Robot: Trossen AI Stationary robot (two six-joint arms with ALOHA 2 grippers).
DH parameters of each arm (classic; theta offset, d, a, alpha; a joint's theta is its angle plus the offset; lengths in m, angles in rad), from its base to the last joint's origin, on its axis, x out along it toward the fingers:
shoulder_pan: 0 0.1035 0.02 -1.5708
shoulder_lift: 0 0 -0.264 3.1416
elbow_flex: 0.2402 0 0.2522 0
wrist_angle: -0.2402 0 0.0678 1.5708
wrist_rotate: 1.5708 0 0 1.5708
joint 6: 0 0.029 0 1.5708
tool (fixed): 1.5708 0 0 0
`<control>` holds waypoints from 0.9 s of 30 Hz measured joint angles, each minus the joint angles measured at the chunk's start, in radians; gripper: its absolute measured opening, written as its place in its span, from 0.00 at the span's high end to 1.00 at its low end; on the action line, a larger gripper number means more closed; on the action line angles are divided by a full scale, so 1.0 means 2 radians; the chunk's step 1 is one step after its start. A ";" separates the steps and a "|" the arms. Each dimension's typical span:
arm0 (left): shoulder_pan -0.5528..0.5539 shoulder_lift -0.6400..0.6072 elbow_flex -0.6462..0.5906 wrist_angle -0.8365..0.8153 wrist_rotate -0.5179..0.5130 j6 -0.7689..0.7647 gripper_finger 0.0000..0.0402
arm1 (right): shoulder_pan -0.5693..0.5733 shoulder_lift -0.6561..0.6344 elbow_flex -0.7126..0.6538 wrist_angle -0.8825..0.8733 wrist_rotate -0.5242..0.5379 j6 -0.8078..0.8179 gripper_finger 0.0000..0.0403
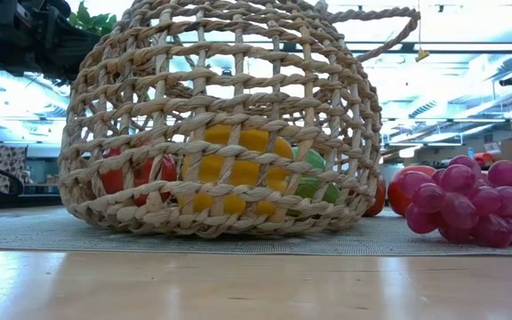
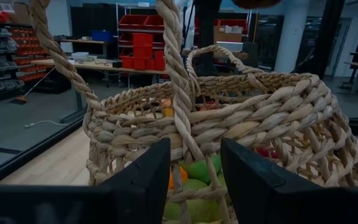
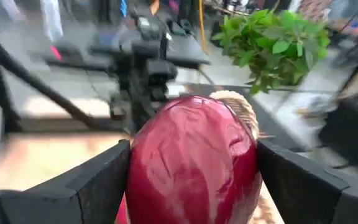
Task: Build produce basket
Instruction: Put the bottom dark red apple into the basket
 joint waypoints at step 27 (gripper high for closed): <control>0.000 0.000 0.000 0.001 0.000 0.000 0.63 | 0.019 0.142 0.143 -0.136 0.180 -0.455 0.14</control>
